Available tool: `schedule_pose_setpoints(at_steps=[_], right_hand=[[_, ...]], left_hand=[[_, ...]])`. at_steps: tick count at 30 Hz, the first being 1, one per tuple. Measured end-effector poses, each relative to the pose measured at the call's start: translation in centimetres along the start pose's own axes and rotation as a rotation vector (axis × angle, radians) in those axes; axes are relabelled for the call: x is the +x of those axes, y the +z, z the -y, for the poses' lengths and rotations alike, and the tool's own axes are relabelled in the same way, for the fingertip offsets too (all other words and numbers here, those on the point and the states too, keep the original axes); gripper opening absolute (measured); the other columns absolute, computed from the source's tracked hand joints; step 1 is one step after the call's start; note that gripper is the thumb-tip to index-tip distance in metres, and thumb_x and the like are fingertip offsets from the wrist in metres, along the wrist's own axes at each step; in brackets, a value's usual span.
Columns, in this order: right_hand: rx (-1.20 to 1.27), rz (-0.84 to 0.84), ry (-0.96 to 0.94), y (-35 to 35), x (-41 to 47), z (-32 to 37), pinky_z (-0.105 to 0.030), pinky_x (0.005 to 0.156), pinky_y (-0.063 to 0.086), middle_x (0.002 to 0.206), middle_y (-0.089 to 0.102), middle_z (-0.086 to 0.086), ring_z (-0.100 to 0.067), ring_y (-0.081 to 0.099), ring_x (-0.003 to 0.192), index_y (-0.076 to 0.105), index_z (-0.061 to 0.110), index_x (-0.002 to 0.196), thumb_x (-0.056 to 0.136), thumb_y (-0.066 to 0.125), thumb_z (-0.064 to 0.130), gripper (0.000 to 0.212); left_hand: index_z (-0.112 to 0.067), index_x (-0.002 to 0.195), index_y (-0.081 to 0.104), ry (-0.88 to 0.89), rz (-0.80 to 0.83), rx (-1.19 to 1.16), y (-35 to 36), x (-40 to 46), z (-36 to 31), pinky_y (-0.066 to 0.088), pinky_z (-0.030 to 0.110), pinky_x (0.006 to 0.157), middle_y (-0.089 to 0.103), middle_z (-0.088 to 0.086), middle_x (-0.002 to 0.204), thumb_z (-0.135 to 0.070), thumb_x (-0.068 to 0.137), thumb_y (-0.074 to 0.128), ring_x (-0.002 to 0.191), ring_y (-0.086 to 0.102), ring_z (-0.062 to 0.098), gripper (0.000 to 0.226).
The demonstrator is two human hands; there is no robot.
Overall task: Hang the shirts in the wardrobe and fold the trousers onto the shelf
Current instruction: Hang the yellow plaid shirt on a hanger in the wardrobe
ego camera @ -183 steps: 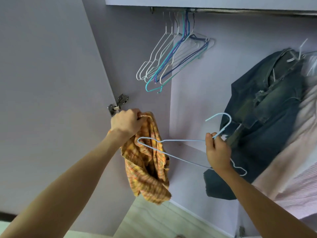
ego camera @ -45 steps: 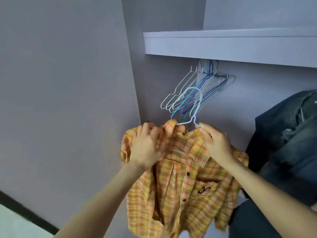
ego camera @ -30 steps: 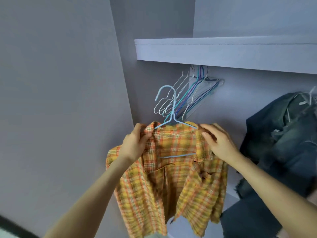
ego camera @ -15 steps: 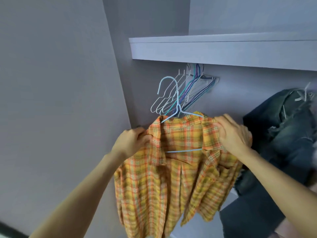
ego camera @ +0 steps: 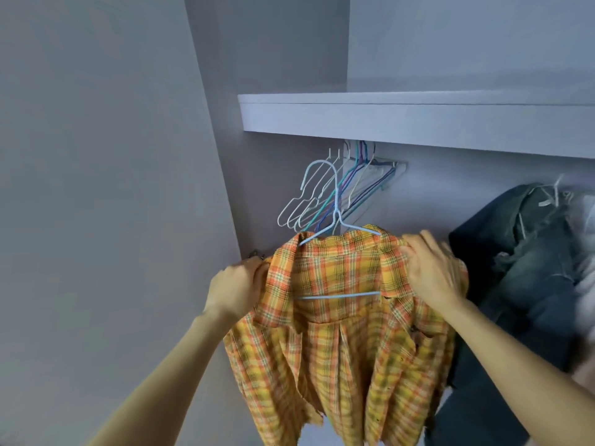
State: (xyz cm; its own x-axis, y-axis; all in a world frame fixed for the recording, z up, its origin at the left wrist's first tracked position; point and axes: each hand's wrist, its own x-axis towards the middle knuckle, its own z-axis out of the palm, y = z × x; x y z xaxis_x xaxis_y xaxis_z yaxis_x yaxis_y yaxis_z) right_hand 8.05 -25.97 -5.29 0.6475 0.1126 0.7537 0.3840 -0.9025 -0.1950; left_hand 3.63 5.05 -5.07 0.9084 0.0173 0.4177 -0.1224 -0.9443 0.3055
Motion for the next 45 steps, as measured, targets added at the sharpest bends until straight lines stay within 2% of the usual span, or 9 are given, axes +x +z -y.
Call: schedule_pose_setpoints(at_steps=[4,9,13,17,21,27,33,37,45], right_hand=[[0.102,0.21,0.021,-0.1,-0.1,-1.4,-0.037,0.063,0.044,0.086,0.066,-0.012,-0.037,0.062,0.077,0.06,0.003,0.096,0.094,0.051,0.016,0.016],[0.108,0.58,0.025,-0.7,-1.5,-3.3,-0.027,0.056,0.032,0.07,0.051,0.012,-0.014,0.049,0.061,0.047,0.025,0.093,0.094,0.05,0.032,0.008],[0.25,0.678,0.159,-1.3,-3.0,-3.6,-0.033,0.051,0.03,0.053,0.039,0.004,-0.014,0.038,0.047,0.036,0.024,0.063,0.093,0.049,0.016,0.033],[0.311,0.728,0.302,-2.3,-5.7,-3.9,-0.033,0.054,0.027,0.057,0.037,-0.003,-0.015,0.034,0.053,0.034,0.019,0.06,0.093,0.047,0.009,0.037],[0.255,0.639,0.517,-3.3,-8.1,-4.6,-0.033,0.055,0.024,0.059,0.035,-0.006,-0.017,0.032,0.055,0.033,0.013,0.062,0.091,0.045,0.003,0.033],[0.3,0.399,0.822,-4.1,-6.2,-3.4,-0.028,0.054,0.029,0.063,0.042,-0.004,-0.014,0.038,0.057,0.051,-0.001,0.075,0.093,0.043,0.005,0.02],[0.396,0.116,0.95,-4.9,-1.2,-2.0,-0.026,0.057,0.036,0.068,0.049,-0.001,-0.015,0.047,0.061,0.05,0.011,0.076,0.093,0.038,0.01,0.02],[0.378,-0.028,0.955,-4.7,1.2,-2.5,-0.028,0.058,0.036,0.07,0.045,-0.002,-0.017,0.044,0.061,0.04,0.013,0.072,0.091,0.034,0.007,0.021],[0.297,-0.051,1.048,-3.0,3.6,-5.6,-0.037,0.078,0.048,0.108,0.058,-0.017,-0.034,0.057,0.1,0.05,-0.001,0.111,0.091,0.04,0.007,0.023]], left_hand=[[-0.004,0.089,0.057,-0.13,-0.107,-0.075,0.8,0.3,0.4,0.043,0.039,0.069,0.065,0.015,0.09,-0.014,0.097,0.039,0.083,0.058,0.04,0.023],[-0.002,0.087,0.058,-0.135,-0.161,-0.044,1.9,0.7,0.4,0.037,0.043,0.081,0.062,0.017,0.088,-0.011,0.096,0.041,0.085,0.056,0.038,0.022],[-0.007,0.101,0.061,-0.127,-0.022,0.028,4.1,1.1,-0.7,0.035,0.042,0.09,0.061,0.012,0.109,-0.015,0.095,0.042,0.102,0.052,0.034,0.021],[-0.014,0.129,0.046,-0.181,0.202,0.021,6.3,1.8,-1.9,0.033,0.041,0.101,0.047,0.013,0.13,-0.02,0.092,0.047,0.121,0.042,0.033,0.038],[-0.01,0.133,0.04,-0.086,0.17,-0.02,7.3,2.8,-4.7,0.035,0.046,0.094,0.041,0.016,0.129,-0.02,0.091,0.049,0.119,0.037,0.036,0.045],[-0.006,0.133,0.045,0.225,-0.088,-0.164,5.4,5.0,-10.9,0.038,0.052,0.091,0.041,0.02,0.134,-0.01,0.082,0.057,0.12,0.038,0.041,0.053],[-0.005,0.136,0.044,0.485,-0.354,-0.172,2.6,7.3,-17.1,0.038,0.058,0.094,0.035,0.028,0.143,-0.004,0.073,0.06,0.13,0.034,0.048,0.065],[-0.015,0.146,0.029,0.551,-0.489,-0.131,1.8,8.6,-19.8,0.024,0.058,0.107,0.021,0.022,0.152,-0.009,0.075,0.059,0.14,0.018,0.043,0.077],[-0.03,0.146,-0.013,0.51,-0.462,-0.023,2.3,10.3,-21.7,0.006,0.06,0.111,-0.008,0.012,0.157,-0.017,0.082,0.053,0.143,-0.009,0.037,0.092]])
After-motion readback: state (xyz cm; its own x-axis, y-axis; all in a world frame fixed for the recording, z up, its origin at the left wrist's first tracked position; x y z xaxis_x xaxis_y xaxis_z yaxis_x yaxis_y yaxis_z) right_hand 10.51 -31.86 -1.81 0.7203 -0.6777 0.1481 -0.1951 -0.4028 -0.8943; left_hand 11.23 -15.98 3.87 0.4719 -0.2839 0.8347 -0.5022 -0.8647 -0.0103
